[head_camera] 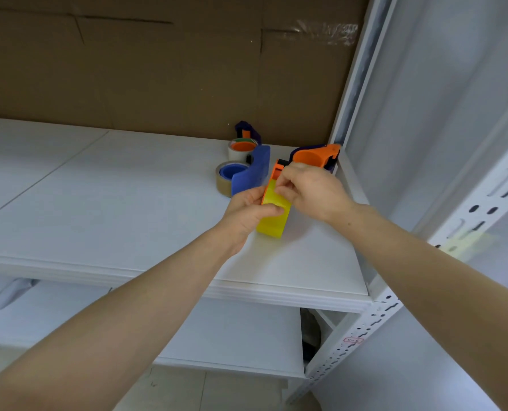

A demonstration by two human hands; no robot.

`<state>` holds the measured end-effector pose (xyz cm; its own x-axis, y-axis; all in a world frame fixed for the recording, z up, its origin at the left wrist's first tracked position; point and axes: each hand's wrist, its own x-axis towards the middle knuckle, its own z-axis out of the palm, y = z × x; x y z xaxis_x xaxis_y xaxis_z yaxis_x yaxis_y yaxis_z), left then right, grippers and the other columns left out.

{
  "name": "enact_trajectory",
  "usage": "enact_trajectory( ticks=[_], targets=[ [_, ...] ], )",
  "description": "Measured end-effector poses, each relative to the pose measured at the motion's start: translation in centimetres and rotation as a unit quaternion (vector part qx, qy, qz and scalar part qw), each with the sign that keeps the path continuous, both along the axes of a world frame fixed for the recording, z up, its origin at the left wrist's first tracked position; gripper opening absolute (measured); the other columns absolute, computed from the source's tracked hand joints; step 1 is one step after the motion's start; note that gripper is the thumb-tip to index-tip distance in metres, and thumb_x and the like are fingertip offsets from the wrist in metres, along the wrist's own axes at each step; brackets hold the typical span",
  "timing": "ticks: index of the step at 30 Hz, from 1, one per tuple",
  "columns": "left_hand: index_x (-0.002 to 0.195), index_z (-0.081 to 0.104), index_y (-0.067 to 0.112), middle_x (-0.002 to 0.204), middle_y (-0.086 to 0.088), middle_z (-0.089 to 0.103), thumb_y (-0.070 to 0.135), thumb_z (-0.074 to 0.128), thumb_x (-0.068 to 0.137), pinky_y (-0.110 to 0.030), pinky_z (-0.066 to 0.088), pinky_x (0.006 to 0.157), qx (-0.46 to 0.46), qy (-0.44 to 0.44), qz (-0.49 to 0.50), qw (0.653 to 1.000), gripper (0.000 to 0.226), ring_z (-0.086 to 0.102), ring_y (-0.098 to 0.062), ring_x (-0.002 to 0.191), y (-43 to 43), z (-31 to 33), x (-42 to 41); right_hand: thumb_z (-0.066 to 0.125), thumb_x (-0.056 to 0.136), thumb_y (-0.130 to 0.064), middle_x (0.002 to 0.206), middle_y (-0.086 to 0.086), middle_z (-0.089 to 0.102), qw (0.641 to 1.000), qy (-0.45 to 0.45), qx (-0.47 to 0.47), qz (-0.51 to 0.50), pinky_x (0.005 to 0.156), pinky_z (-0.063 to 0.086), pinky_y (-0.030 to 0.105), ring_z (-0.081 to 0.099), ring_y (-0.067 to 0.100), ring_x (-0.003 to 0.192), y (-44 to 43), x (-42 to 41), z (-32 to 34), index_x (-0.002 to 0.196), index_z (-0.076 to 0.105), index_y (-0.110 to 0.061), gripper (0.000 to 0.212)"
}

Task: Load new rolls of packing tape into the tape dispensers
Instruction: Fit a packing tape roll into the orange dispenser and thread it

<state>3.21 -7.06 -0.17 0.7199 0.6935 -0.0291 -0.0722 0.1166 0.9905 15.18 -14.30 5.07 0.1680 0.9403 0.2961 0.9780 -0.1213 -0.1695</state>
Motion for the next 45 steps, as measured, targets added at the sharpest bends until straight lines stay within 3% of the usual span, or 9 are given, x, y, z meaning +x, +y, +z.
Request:
enact_trajectory(
  ticks=[6, 10, 13, 17, 21, 31, 36, 42, 45],
  targets=[
    [0.118, 0.062, 0.009, 0.105, -0.005, 0.069, 0.001, 0.065, 0.084, -0.016, 0.054, 0.076, 0.004, -0.01, -0.016, 1.0, 0.036, 0.066, -0.011, 0.091, -0.1, -0.4, 0.1, 0.045, 0.098, -0.022, 0.112, 0.009, 0.056, 0.997, -0.018, 0.021, -0.07, 0.071, 0.043, 0.033, 0.055, 0.024, 0.101, 0.3, 0.2, -1.0, 0.112, 0.057, -0.01, 0.022],
    [0.096, 0.067, 0.009, 0.086, -0.001, 0.068, 0.02, 0.063, 0.088, -0.015, 0.053, 0.065, 0.022, -0.006, 0.04, 0.999, 0.013, 0.065, -0.004, 0.07, -0.6, -0.4, 0.4, 0.047, 0.097, -0.02, 0.107, 0.01, 0.063, 0.993, -0.001, 0.028, -0.112, 0.076, 0.048, 0.039, 0.061, 0.028, 0.093, 0.1, 0.7, -1.2, 0.11, 0.057, -0.011, 0.019],
    [0.082, 0.063, 0.012, 0.08, -0.001, 0.066, 0.034, 0.064, 0.087, -0.015, 0.051, 0.061, 0.025, 0.021, 0.077, 0.996, 0.022, 0.062, -0.008, 0.07, -0.5, -0.6, 0.6, 0.049, 0.097, -0.019, 0.102, 0.01, 0.066, 0.991, -0.001, 0.034, -0.13, 0.086, 0.047, 0.042, 0.062, 0.028, 0.091, -0.1, 0.7, -1.6, 0.109, 0.057, -0.012, 0.016],
    [0.097, 0.062, 0.012, 0.088, 0.0, 0.066, 0.019, 0.067, 0.084, -0.015, 0.05, 0.062, -0.003, 0.026, 0.022, 0.999, 0.016, 0.062, -0.008, 0.077, -0.7, -0.3, 0.3, 0.046, 0.098, -0.024, 0.1, 0.009, 0.065, 0.986, -0.005, 0.056, -0.157, 0.072, 0.042, 0.033, 0.061, 0.029, 0.091, -0.3, 1.0, -1.7, 0.109, 0.056, -0.013, 0.019],
    [0.093, 0.063, 0.011, 0.088, -0.004, 0.067, 0.012, 0.072, 0.08, -0.021, 0.053, 0.067, 0.024, 0.011, 0.01, 1.0, 0.016, 0.064, -0.013, 0.077, -0.7, -0.3, 0.3, 0.041, 0.099, -0.033, 0.1, 0.01, 0.064, 0.981, -0.023, 0.058, -0.186, 0.063, 0.038, 0.031, 0.059, 0.032, 0.093, -0.3, 1.1, -1.8, 0.106, 0.055, -0.012, 0.026],
    [0.067, 0.048, 0.014, 0.068, 0.0, 0.059, 0.03, 0.073, 0.079, -0.013, 0.047, 0.052, 0.056, 0.036, 0.082, 0.994, 0.032, 0.058, -0.008, 0.062, -0.1, 0.0, 0.5, 0.042, 0.099, -0.023, 0.094, 0.01, 0.068, 0.974, 0.096, 0.134, -0.155, 0.07, 0.053, 0.038, 0.063, 0.025, 0.084, -1.0, 0.7, -1.5, 0.108, 0.061, -0.009, 0.025],
    [0.063, 0.042, 0.017, 0.068, -0.002, 0.054, 0.039, 0.072, 0.078, -0.017, 0.044, 0.055, 0.073, 0.079, 0.101, 0.989, 0.04, 0.056, -0.01, 0.064, 0.3, 0.0, 0.4, 0.043, 0.099, -0.019, 0.086, 0.008, 0.068, 0.974, 0.152, 0.125, -0.112, 0.068, 0.045, 0.025, 0.061, 0.017, 0.078, -1.5, 0.3, -1.8, 0.106, 0.059, -0.008, 0.021],
    [0.088, 0.063, 0.012, 0.083, -0.003, 0.067, 0.029, 0.068, 0.085, -0.019, 0.048, 0.063, 0.061, 0.12, 0.012, 0.991, 0.018, 0.062, -0.011, 0.071, 0.5, 1.2, 0.0, 0.056, 0.093, -0.02, 0.088, 0.0, 0.064, 0.948, 0.268, 0.135, -0.108, 0.08, 0.056, 0.037, 0.063, 0.016, 0.083, -1.9, 0.2, -2.5, 0.102, 0.058, -0.015, 0.011],
    [0.097, 0.068, 0.011, 0.084, -0.001, 0.068, 0.024, 0.065, 0.087, -0.018, 0.05, 0.063, 0.059, 0.119, -0.007, 0.991, 0.017, 0.063, -0.011, 0.072, 0.3, 1.8, 0.0, 0.069, 0.084, -0.021, 0.081, -0.003, 0.064, 0.938, 0.292, 0.149, -0.116, 0.081, 0.054, 0.031, 0.063, 0.014, 0.08, -2.0, -0.2, -2.5, 0.118, 0.055, -0.013, 0.037]
  ],
)
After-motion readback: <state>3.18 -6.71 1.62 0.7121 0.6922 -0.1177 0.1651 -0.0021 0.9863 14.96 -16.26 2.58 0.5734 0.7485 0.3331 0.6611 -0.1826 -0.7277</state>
